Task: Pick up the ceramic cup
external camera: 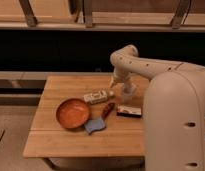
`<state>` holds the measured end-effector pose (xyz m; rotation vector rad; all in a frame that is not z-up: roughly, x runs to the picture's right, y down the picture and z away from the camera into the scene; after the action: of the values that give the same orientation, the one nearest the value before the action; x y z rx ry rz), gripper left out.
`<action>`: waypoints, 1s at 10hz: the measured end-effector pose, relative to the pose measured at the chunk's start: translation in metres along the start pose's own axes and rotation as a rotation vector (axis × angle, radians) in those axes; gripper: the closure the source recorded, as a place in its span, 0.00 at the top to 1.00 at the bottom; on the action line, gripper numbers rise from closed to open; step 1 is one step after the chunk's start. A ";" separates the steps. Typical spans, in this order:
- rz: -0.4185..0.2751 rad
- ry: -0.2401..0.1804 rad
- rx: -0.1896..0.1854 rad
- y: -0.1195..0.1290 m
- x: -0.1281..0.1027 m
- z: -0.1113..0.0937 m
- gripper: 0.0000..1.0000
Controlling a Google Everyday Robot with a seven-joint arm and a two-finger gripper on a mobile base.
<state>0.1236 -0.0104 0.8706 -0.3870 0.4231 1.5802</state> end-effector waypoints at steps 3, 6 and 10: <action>0.056 0.076 -0.011 -0.023 0.017 0.029 0.61; 0.021 0.136 0.033 -0.030 0.026 0.046 0.33; -0.042 0.029 0.066 -0.015 -0.014 0.005 0.00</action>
<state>0.1396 -0.0197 0.8818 -0.3659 0.4854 1.5178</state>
